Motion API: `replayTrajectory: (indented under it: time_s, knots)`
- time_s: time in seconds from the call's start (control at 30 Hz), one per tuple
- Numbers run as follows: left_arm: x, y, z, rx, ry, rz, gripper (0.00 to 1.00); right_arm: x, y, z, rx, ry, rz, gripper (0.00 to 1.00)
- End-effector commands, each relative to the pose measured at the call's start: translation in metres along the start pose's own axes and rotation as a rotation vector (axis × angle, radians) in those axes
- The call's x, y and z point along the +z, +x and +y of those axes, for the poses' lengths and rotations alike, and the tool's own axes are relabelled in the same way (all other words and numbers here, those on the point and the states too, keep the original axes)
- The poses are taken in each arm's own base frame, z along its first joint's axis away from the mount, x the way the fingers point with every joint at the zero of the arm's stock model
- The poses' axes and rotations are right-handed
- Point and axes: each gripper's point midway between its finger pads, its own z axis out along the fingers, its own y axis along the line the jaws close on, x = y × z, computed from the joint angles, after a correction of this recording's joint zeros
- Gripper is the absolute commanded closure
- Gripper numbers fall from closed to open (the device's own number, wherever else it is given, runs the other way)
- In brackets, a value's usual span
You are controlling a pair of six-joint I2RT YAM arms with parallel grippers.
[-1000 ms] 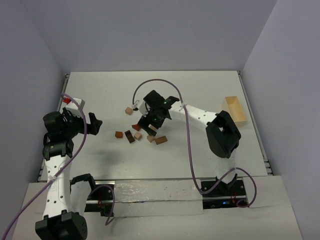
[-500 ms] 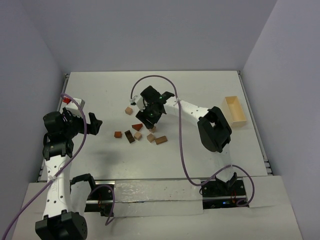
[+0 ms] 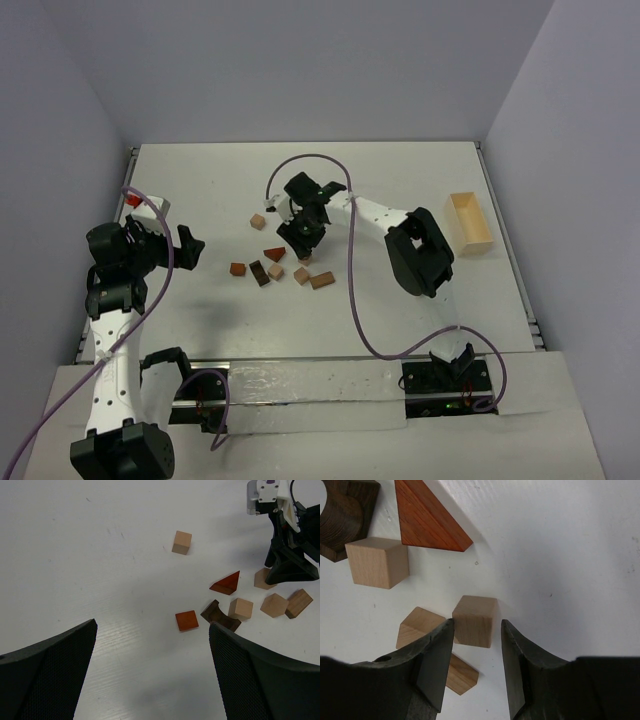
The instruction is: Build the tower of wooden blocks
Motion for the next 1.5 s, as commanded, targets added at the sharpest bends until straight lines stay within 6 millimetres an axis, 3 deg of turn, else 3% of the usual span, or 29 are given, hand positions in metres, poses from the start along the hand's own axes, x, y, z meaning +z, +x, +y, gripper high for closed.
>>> replayTrajectory:
  time_s: [0.0,0.3,0.9,1.23,1.47]
  knots:
    - [-0.001,-0.007,0.001,0.006,0.002,-0.021,0.01,-0.003,-0.006,-0.001,0.009,-0.034,-0.008,0.53]
    - [0.000,-0.006,0.001,0.004,0.001,-0.019,0.01,-0.003,0.012,0.003,0.022,-0.078,0.026,0.65]
    - [-0.001,-0.007,0.001,0.004,0.001,-0.020,0.01,0.000,0.051,0.018,0.072,-0.142,0.077,0.71]
    - [0.000,-0.006,0.002,0.000,-0.001,-0.018,0.01,-0.002,0.056,0.026,0.117,-0.166,0.078,0.71]
    - [0.000,-0.006,0.002,0.001,-0.005,-0.017,0.01,-0.004,0.048,0.026,0.143,-0.163,0.061,0.68]
